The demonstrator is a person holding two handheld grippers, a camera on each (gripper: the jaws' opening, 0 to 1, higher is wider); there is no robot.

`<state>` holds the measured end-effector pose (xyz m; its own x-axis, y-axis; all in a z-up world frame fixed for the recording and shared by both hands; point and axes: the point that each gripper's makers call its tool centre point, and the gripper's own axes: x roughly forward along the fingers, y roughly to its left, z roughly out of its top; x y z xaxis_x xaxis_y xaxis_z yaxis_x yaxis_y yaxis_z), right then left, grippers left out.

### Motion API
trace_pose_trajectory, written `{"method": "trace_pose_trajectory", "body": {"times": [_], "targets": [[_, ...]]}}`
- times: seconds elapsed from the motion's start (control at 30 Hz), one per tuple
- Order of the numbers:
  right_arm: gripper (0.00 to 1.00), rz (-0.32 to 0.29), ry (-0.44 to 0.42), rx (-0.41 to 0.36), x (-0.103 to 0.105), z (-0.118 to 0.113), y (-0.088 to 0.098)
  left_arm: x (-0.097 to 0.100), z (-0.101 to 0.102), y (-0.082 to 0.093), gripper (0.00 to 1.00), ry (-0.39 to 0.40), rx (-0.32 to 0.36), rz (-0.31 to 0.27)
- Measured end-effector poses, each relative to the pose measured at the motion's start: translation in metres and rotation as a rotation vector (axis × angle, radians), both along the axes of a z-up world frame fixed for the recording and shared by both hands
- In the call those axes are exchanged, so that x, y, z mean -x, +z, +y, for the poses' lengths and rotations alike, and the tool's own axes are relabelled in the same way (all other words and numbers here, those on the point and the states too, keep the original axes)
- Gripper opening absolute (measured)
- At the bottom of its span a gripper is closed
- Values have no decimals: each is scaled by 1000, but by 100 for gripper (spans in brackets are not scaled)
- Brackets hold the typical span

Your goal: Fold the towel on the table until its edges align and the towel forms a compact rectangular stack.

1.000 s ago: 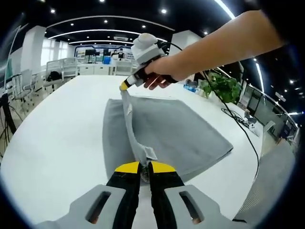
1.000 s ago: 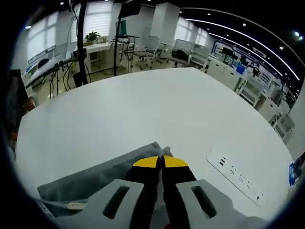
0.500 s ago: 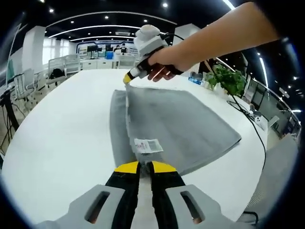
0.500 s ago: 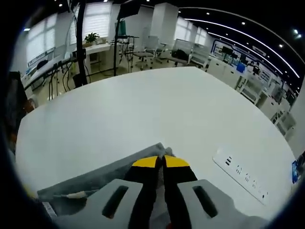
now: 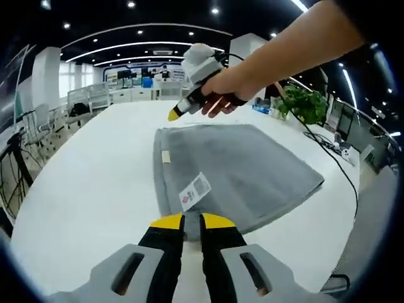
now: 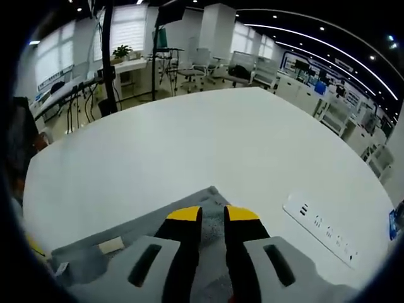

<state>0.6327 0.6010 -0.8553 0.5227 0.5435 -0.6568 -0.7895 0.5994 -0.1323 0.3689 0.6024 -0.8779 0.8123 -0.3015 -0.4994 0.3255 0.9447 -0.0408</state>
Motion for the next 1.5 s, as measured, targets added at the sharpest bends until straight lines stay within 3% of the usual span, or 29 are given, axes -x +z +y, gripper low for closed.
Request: {"method": "trace_pose_trajectory", "body": {"times": [0.07, 0.17, 0.33, 0.43, 0.63, 0.77, 0.83, 0.97, 1.1, 1.23, 1.37, 1.5], "targets": [[13, -2, 0, 1, -2, -4, 2, -2, -6, -6, 10, -11, -8, 18], [13, -9, -1, 1, -8, -12, 6, 4, -1, -23, 12, 0, -64, 109], [15, -19, -13, -8, -16, -26, 13, 9, 3, -37, 16, 24, -43, 132], [17, -24, -14, -4, -16, -36, 20, 10, 1, -29, 16, 23, -56, 132], [22, -38, -21, -31, -7, -48, 41, -3, -19, 7, 16, -6, -39, 32], [26, -46, -34, -49, -6, -58, 53, -3, -33, 25, 17, -27, -31, 8], [27, -50, -39, -56, -12, -63, 56, -4, -38, 31, 22, -29, -27, 4], [31, -44, -46, -67, -4, -71, 67, -7, -52, 48, 27, -49, -7, -30], [33, -51, -56, -77, 6, -83, 80, -7, -63, 58, 43, -49, 12, -27], [39, -44, -58, -85, 0, -94, 86, -9, -78, 68, 46, -86, -8, -50], [41, -50, -62, -100, -12, -105, 96, -8, -95, 74, 56, -113, -10, -46], [42, -52, -63, -106, -19, -117, 100, -8, -113, 74, 59, -149, -2, -39]]}}
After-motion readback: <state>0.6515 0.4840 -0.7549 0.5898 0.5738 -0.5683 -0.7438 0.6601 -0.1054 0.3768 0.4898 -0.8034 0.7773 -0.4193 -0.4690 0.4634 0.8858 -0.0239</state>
